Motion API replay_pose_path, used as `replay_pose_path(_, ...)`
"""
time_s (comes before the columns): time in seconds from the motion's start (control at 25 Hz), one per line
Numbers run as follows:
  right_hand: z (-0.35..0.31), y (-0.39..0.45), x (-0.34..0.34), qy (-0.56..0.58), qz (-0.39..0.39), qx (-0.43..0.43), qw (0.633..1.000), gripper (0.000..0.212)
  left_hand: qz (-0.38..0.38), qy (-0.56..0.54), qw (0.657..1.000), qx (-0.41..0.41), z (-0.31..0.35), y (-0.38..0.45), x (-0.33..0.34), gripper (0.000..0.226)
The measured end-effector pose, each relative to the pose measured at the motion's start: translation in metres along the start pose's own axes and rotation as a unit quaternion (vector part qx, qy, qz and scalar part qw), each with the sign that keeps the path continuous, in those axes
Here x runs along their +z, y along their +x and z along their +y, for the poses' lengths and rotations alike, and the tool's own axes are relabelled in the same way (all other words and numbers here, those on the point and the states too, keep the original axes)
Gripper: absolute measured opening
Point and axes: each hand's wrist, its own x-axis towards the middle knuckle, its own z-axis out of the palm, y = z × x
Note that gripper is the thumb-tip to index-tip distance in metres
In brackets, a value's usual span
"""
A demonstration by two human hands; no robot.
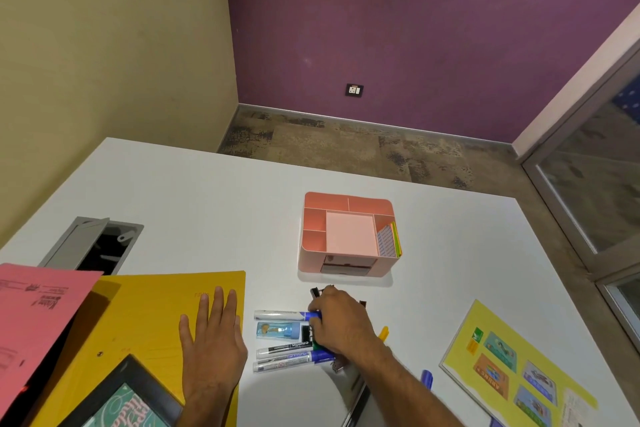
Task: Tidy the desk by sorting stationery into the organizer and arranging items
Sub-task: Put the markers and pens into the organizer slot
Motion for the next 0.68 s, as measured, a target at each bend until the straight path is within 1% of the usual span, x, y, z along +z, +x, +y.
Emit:
replay_pose_path(0.12, -0.003, 0.003, 0.001, -0.039, -0.003, -0.010, 0.999, 0.027, 0.000, -0.002, 1.000, -0.002, 0.000, 0.000, 0.001, 0.076)
replay_pose_path(0.2, -0.005, 0.001, 0.001, -0.034, 0.017, -0.010, 0.999, 0.022, -0.002, -0.007, 1.000, -0.001, 0.000, 0.000, 0.001, 0.075)
replay_pose_path(0.28, -0.005, -0.004, -0.004, 0.018, 0.060, -0.009, 0.998, 0.015, -0.005, -0.016, 1.000, -0.003, -0.001, 0.000, 0.000, 0.070)
replay_pose_path(0.36, -0.003, -0.008, -0.014, 0.140, 0.095, 0.005, 0.986, 0.013, 0.000, -0.038, 0.999, -0.004, 0.001, 0.001, -0.002, 0.065)
replay_pose_path(0.4, -0.002, -0.010, -0.022, 0.213, 0.111, 0.008, 0.971, 0.016, 0.003, -0.055, 0.998, -0.008, 0.002, 0.000, -0.004, 0.062)
replay_pose_path(0.48, 0.000, -0.014, -0.042, 0.328, 0.167, 0.005, 0.930, 0.024, 0.018, -0.101, 0.995, -0.013, 0.001, 0.001, -0.006, 0.052)
replay_pose_path(0.56, 0.001, -0.018, -0.068, 0.420, 0.237, 0.033, 0.875, 0.030, 0.045, -0.158, 0.986, -0.009, -0.001, 0.001, -0.009, 0.042)
replay_pose_path(0.64, 0.009, -0.015, -0.095, 0.474, 0.324, 0.075, 0.815, 0.030, 0.091, -0.222, 0.971, 0.021, 0.004, -0.005, -0.017, 0.030)
replay_pose_path(0.68, 0.017, -0.011, -0.106, 0.466, 0.375, 0.091, 0.796, 0.029, 0.104, -0.254, 0.960, 0.046, 0.009, -0.009, -0.020, 0.020)
